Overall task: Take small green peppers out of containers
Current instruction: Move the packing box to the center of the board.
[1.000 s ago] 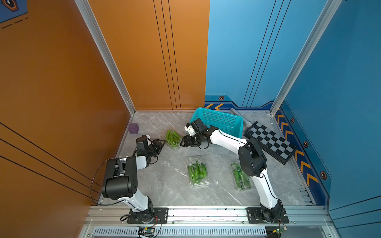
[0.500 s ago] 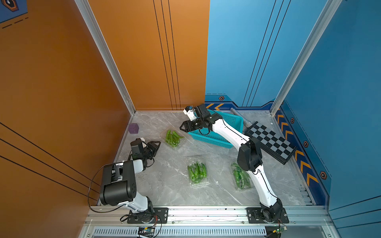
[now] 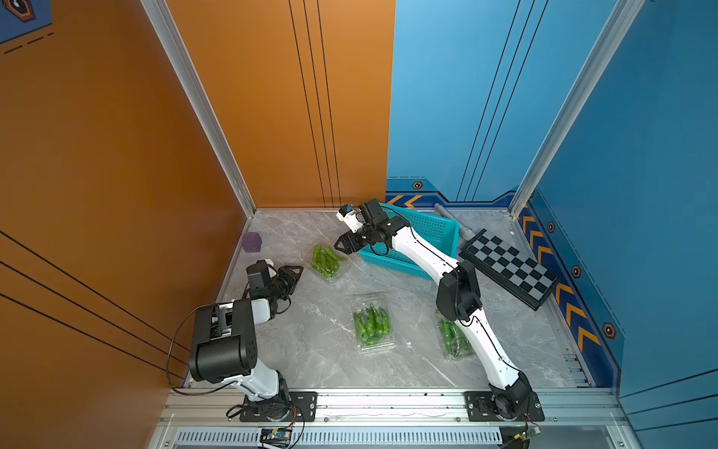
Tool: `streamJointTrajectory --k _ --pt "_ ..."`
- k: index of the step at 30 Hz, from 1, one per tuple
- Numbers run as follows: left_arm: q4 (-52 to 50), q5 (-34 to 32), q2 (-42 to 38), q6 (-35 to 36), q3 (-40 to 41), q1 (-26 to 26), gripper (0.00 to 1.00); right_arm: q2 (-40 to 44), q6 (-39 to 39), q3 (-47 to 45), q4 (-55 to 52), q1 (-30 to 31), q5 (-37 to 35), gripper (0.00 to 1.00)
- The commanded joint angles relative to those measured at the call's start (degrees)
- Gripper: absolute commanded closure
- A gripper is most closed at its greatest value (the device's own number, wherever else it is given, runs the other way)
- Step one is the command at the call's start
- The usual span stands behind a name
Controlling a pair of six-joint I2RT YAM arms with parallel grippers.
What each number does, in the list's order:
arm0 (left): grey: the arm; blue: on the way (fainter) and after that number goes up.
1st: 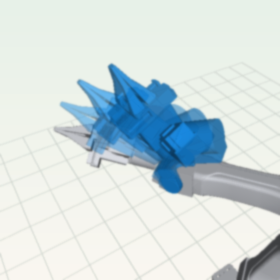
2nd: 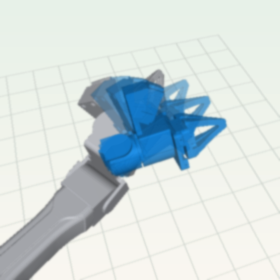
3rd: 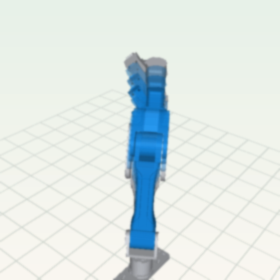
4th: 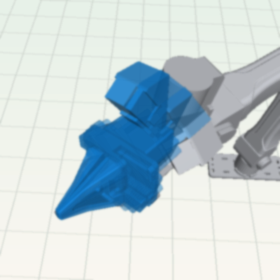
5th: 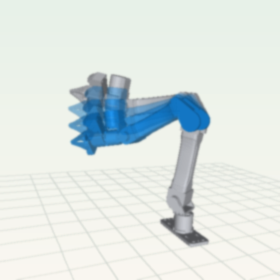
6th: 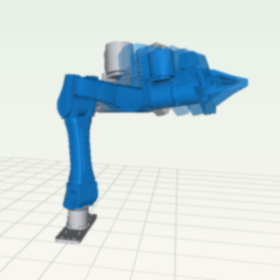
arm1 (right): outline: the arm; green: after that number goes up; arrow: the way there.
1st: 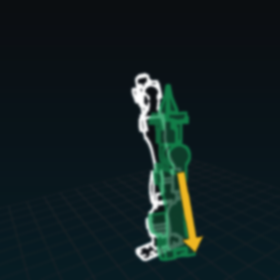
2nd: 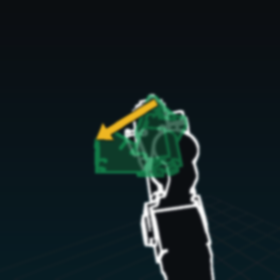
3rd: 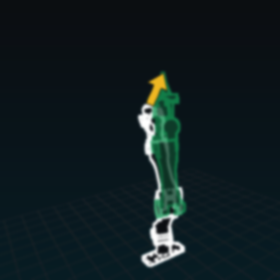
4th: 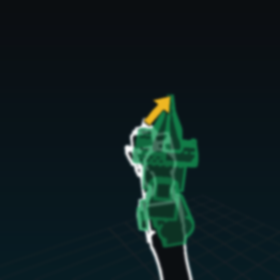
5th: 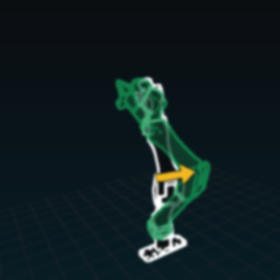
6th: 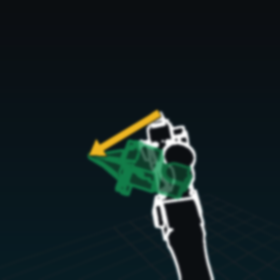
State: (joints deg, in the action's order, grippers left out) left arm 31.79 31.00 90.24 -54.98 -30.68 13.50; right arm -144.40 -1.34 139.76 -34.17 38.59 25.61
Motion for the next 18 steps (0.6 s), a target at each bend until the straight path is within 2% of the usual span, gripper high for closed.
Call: streamJointTrajectory --k 1,18 --pt "0.1 1.8 1.0 0.1 -1.5 0.4 0.55 -0.6 2.3 2.9 -2.0 1.2 -3.2 0.26" --pt "0.1 2.3 1.3 -0.2 -1.7 0.0 0.56 -6.4 1.5 6.1 0.2 1.2 -4.2 0.25"
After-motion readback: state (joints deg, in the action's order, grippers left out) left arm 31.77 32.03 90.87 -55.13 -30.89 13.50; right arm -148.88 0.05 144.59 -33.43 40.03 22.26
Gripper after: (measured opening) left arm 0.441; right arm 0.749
